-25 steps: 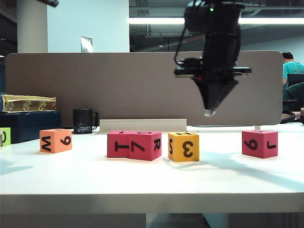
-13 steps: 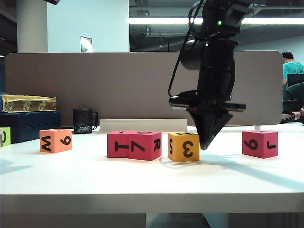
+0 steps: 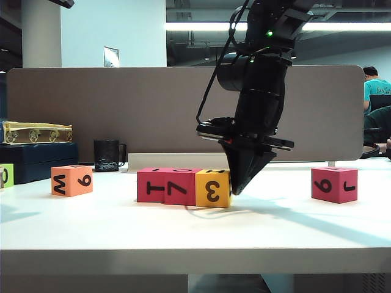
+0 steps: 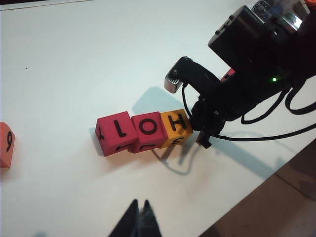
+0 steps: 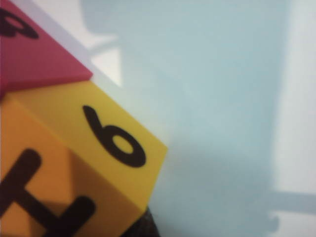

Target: Select the appropriate blocks from the scattered letter blocks on the table and arrange them in a row to spell out "ALOHA".

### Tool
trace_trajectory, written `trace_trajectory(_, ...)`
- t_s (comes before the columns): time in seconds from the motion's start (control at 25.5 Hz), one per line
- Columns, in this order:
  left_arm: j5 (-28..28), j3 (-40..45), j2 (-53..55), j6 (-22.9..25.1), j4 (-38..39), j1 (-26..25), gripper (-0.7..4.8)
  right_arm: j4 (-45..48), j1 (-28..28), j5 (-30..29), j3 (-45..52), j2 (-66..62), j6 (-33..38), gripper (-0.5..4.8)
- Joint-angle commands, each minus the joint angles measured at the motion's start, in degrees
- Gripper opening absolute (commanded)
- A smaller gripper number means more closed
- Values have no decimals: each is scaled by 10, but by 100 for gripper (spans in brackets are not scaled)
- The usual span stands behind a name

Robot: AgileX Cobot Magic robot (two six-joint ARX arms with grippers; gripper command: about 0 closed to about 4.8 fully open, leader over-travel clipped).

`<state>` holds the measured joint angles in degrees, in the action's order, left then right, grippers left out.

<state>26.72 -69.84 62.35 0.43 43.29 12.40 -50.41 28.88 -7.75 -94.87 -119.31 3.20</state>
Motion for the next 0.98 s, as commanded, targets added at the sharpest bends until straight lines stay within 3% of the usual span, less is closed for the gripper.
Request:
trace_trajectory(0.04, -1, -3, -2, 3, -3, 0, -6, 30, 1, -3, -3, 3, 15, -6)
trace_trajectory(0.27, -2, -3, -2, 8, 4, 0, -6, 52, 1, 9, -4, 3, 17, -6)
trace_trajectory(0.55, -2, -3, -2, 12, 10, 0, -6, 37, -2, 92, -8, 30, -2, -6)
trace_trajectory(0.63, -2, -3, -1, 12, 12, 0, -6, 36, -1, 72, -8, 46, -3, -6)
trace_trajectory(0.71, -2, -3, -1, 12, 12, 0, -6, 34, 5, -4, -8, 69, -2, -6)
trace_trajectory(0.98, -2, -3, -1, 12, 19, 0, -6, 22, 74, -25, -8, 71, -3, -6)
